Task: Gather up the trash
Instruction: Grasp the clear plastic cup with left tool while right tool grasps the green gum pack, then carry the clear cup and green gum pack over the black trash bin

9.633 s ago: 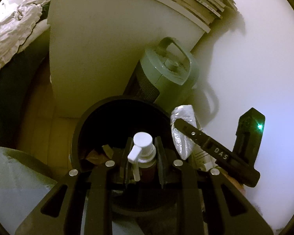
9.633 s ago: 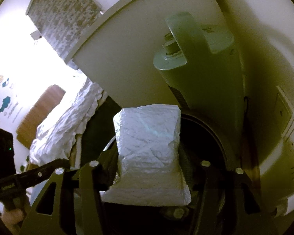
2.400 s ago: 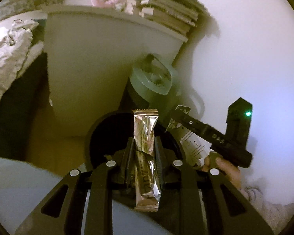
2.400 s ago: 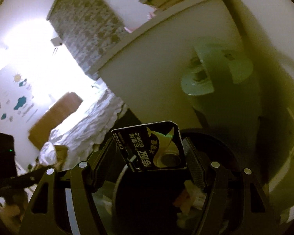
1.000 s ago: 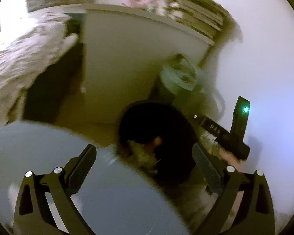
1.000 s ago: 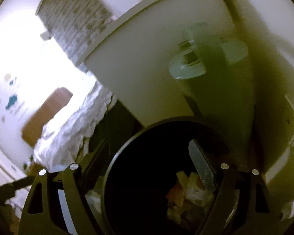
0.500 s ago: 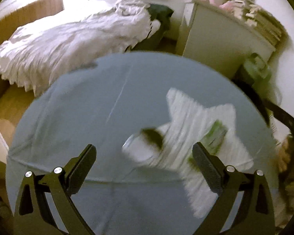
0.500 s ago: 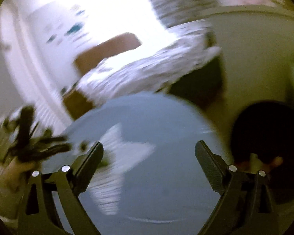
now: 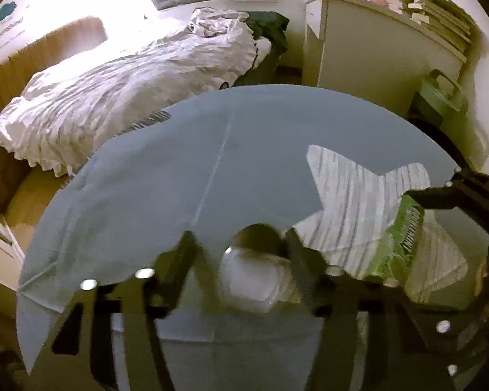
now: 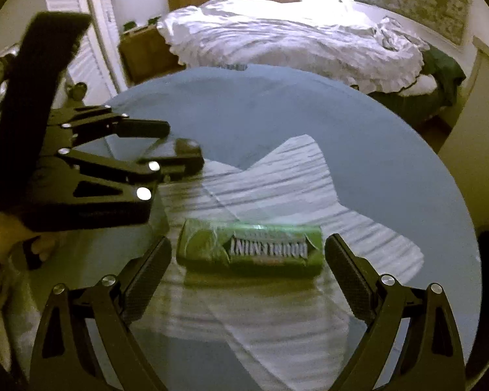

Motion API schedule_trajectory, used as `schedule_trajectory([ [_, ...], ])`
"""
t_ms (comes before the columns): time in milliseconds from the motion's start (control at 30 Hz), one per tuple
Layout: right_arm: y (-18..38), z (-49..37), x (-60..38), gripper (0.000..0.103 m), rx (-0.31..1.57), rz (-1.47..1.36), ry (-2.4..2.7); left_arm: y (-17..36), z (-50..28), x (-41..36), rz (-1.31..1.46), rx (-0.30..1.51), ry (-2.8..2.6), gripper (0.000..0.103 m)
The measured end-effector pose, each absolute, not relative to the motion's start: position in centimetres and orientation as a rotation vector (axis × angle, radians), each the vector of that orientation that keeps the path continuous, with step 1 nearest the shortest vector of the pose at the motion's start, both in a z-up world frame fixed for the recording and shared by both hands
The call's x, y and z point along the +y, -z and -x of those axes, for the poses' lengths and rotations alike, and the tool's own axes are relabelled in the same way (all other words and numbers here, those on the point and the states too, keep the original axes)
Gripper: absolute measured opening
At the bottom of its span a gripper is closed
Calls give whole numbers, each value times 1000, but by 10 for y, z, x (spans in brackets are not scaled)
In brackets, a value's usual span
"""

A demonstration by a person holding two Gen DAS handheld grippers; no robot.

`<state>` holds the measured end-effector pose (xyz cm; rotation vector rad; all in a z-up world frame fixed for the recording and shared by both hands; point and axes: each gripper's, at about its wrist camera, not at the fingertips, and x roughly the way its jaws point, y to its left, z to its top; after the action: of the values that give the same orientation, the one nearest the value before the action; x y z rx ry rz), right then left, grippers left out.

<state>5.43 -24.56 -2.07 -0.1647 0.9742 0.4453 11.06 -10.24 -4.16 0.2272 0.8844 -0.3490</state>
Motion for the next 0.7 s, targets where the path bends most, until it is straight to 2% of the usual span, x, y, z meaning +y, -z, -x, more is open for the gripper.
schedule_trajectory([
  [67, 22, -57, -244, 83, 969, 166, -421, 40, -110, -99, -225, 880, 344, 38],
  [233, 18, -57, -265, 82, 953, 32, -441, 37, -111, -85, -137, 896, 392, 38],
  [400, -5, -48, -338, 82, 836, -214, -418, 20, -104, -89, -78, 885, 441, 38],
  [567, -28, -23, -444, 82, 660, -362, -250, -14, -109, -127, -73, 830, 531, 38],
  [700, -36, -6, -524, 82, 557, -455, -97, -44, -118, -188, -75, 782, 653, 38],
])
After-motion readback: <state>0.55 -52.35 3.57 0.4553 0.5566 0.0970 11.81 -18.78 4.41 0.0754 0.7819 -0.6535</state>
